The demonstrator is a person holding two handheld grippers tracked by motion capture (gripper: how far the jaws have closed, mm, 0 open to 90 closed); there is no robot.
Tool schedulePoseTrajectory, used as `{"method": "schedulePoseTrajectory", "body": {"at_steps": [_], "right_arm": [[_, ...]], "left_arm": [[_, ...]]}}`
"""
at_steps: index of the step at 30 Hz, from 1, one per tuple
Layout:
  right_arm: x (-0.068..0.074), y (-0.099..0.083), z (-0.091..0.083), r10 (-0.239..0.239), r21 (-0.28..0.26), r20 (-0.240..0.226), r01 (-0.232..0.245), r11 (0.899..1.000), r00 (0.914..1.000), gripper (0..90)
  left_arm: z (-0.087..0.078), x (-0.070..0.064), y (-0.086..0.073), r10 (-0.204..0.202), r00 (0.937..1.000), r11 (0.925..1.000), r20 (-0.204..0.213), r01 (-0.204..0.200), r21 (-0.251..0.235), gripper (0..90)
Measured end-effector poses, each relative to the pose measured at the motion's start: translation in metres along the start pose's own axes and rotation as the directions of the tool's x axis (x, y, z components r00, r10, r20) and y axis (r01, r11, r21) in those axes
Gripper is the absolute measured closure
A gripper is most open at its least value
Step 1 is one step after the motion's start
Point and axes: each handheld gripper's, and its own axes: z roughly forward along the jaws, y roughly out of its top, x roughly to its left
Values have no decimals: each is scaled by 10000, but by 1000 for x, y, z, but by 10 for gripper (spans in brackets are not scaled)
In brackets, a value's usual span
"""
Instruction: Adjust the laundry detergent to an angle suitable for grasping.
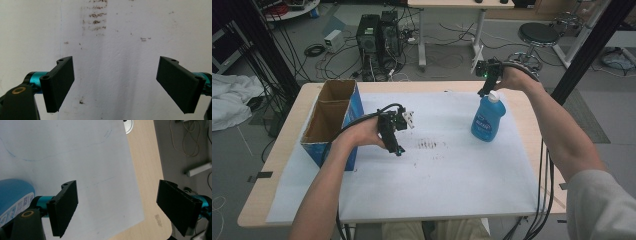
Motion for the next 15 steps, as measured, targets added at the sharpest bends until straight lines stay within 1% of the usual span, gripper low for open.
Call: {"method": "schedulePoseTrajectory", "body": {"at_steps": [5,7,8,10,11,13,14,15], "right_arm": [[1,-2,-4,211,86,13,-212,9997,9998,167],[-1,-2,-4,192,-10,17,-192,9998,9998,167],[-1,-3,-4,252,-22,19,-252,9997,9997,166],[0,-3,-3,234,-1,20,-234,9997,9997,167],[0,-3,-3,289,84,28,-289,9995,9996,167],[0,-2,-3,305,82,25,-305,9995,9995,167],[0,-2,-4,237,63,66,-237,9997,9997,167],[1,-2,-4,290,99,68,-291,9995,9996,167]], "left_arm": [[-2,-2,-1,-39,10000,10000,-29,39,-64,150],[-3,-1,-1,6,10000,10000,-18,-6,-66,149],[-2,-1,-1,-76,10000,9999,-7,76,-83,149],[-2,-1,-1,-78,10000,10000,-3,78,-59,149],[-2,-1,-1,3,10000,10000,34,-3,18,149],[-2,-1,-1,13,10000,10000,45,-13,-8,150],[-2,-1,-1,13,10000,10000,45,-13,-8,149],[-2,-2,-1,-4,10000,10000,37,4,-27,149]]}}
